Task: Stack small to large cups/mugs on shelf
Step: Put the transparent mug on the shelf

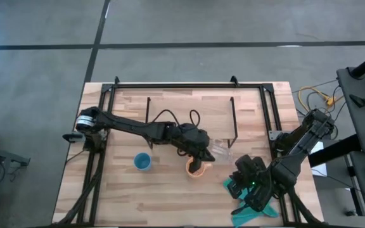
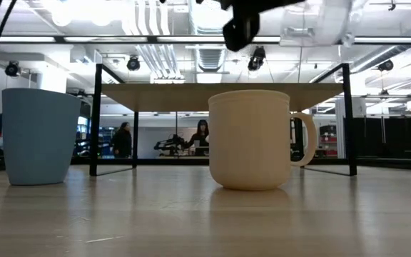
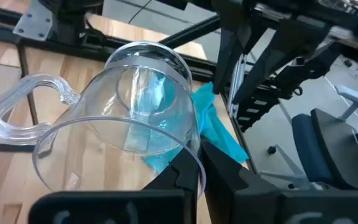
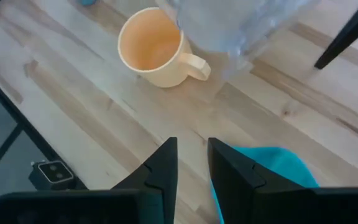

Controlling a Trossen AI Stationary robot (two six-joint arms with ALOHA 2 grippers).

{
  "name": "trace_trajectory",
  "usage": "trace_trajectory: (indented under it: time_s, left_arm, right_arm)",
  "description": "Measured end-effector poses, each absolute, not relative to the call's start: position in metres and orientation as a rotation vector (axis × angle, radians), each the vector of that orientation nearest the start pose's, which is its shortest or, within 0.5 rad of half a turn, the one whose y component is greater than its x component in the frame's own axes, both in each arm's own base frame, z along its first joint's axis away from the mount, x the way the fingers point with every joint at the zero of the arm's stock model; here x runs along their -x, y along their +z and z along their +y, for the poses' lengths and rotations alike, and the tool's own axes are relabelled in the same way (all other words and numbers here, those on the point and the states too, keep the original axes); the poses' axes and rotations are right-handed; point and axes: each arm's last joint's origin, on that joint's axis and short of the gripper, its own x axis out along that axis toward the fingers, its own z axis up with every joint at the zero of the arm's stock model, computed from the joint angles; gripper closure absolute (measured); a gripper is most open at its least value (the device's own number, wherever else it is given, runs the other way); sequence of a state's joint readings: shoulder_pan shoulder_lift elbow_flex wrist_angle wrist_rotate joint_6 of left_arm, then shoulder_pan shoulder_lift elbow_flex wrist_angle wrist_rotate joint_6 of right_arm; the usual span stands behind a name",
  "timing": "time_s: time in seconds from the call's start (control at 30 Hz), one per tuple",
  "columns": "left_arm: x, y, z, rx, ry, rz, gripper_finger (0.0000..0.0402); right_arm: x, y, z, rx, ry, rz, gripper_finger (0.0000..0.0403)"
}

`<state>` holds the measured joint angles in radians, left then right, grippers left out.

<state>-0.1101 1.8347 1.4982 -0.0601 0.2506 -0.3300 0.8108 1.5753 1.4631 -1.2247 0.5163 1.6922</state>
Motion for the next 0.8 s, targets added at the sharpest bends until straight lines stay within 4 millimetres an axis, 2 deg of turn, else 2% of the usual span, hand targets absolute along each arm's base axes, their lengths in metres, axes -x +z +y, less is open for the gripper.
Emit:
trace_trajectory:
  time_s: [0.13,0.33,0.6,0.8]
  left_arm:
    - [-0.408,0.318,-0.055,0.352,-0.288,0.475,0.0401]
    - [-0.369,0.348,-0.051,0.309,-0.254,0.553,0.0401]
    - [-0.315,0.382,-0.038,0.208,-0.125,0.777,0.0401]
    - [-0.292,0.411,-0.031,0.127,-0.048,0.853,0.0401]
  right_arm:
    - [-0.212,0.309,0.202,-0.682,-0.609,0.885,0.0326]
    - [-0.212,0.309,0.202,-0.617,-0.582,0.895,0.033]
    - [-0.21,0.308,0.2,-0.553,-0.583,0.917,0.033]
    - [-0.212,0.308,0.194,-0.526,-0.607,0.909,0.0326]
